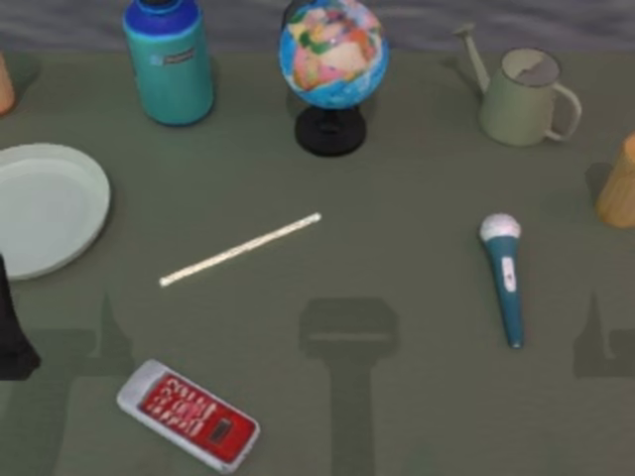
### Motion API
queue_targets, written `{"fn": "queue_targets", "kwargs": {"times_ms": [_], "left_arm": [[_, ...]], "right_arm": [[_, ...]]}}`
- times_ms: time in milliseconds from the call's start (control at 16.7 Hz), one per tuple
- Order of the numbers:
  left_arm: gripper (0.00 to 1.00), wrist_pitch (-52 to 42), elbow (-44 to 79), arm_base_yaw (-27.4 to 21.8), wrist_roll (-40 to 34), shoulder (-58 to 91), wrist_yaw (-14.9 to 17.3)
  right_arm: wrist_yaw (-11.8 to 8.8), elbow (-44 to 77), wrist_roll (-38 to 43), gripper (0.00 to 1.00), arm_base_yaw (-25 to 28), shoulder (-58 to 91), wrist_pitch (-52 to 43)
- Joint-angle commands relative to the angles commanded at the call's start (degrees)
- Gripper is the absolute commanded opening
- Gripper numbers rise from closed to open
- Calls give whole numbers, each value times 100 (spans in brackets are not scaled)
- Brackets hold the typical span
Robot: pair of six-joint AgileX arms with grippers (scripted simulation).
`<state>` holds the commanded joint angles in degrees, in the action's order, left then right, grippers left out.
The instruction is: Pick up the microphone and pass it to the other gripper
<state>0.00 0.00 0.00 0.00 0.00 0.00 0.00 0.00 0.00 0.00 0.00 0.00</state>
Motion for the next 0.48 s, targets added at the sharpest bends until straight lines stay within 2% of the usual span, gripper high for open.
{"fn": "queue_targets", "kwargs": {"times_ms": [240,480], "left_arm": [[100,0,0,0,0,0,0],[100,0,0,0,0,0,0]], "right_arm": [[0,145,48,100,63,178,-129],[31,929,323,100,370,1269,-805]]}}
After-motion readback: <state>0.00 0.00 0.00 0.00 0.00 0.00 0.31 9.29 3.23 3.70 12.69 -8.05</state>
